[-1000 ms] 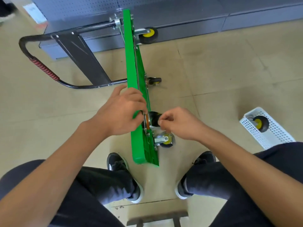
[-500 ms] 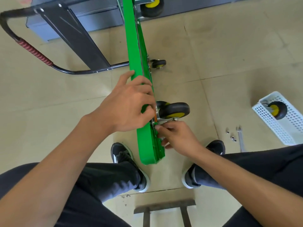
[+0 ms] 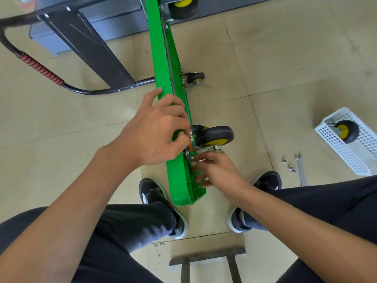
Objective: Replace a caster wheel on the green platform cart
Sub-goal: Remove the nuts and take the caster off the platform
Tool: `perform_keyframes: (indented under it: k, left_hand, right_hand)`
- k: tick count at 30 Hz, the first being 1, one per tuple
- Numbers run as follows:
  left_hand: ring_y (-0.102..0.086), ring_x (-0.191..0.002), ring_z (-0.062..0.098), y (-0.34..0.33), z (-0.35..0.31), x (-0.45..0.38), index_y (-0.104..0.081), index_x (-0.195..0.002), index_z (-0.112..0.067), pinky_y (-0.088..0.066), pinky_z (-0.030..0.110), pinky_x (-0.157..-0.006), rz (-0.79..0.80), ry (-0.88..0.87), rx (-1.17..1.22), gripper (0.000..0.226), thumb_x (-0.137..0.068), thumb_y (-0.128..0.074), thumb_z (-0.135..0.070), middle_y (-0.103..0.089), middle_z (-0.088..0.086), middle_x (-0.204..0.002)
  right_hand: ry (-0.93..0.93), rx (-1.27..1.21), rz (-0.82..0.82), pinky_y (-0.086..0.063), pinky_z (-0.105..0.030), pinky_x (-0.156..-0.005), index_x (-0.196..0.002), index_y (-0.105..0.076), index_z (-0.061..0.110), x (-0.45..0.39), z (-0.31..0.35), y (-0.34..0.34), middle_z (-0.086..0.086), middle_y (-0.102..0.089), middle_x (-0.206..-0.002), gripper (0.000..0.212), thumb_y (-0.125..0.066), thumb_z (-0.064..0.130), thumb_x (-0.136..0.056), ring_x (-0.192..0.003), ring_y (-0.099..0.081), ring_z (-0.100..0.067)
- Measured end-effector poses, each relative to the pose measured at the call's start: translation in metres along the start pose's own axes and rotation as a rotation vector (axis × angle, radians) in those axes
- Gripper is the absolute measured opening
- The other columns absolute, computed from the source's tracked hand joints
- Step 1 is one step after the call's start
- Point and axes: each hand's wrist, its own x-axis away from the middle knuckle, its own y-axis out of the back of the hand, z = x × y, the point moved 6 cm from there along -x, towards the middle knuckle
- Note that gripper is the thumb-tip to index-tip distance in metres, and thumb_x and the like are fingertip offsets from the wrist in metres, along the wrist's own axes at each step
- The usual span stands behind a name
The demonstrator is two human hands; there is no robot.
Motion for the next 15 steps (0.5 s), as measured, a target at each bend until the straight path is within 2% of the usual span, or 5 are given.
perform_keyframes:
  k: [4,10,15]
  left_hand:
    - [-0.053,-0.114,0.016,0.0002,0.0000,-0.0003,-0.075,-0.078,-0.027,-0.020,0.052,-0.116,0.009,0.003,-0.008,0.037,-0.081,-0.039,-0.034,-0.067,-0.013,-0.089]
    - [-0.053,-0.114,0.016,-0.0002,0.0004,-0.0003,-0.075,-0.078,-0.027,-0.020,0.051,-0.117,0.014,0.003,-0.010,0.037,-0.082,-0.039,-0.034,-0.067,-0.013,-0.090]
    - [-0.053,-0.114,0.015,-0.0003,0.0009,-0.0004,-0.074,-0.079,-0.028,-0.019,0.051,-0.117,0.017,0.005,-0.012,0.036,-0.083,-0.039,-0.033,-0.067,-0.013,-0.089]
  right_hand:
    - [0.014,-0.052,0.013,-0.052,-0.031,-0.061,-0.099,-0.073,0.016,0.0006,0.0011,-0.0019,-0.002,-0.071,-0.083,0.019,-0.065,0.032,-0.097,-0.064,-0.063,-0.016]
    - [0.047,-0.037,-0.004,-0.050,-0.028,-0.059,-0.103,-0.072,0.016,-0.0015,0.0038,-0.0019,0.000,-0.071,-0.082,0.011,-0.064,0.020,-0.098,-0.063,-0.062,-0.015]
    - [0.053,-0.076,-0.012,-0.049,-0.029,-0.060,-0.099,-0.069,0.023,-0.0007,0.0048,-0.0025,0.000,-0.072,-0.087,0.011,-0.064,0.013,-0.097,-0.064,-0.062,-0.014]
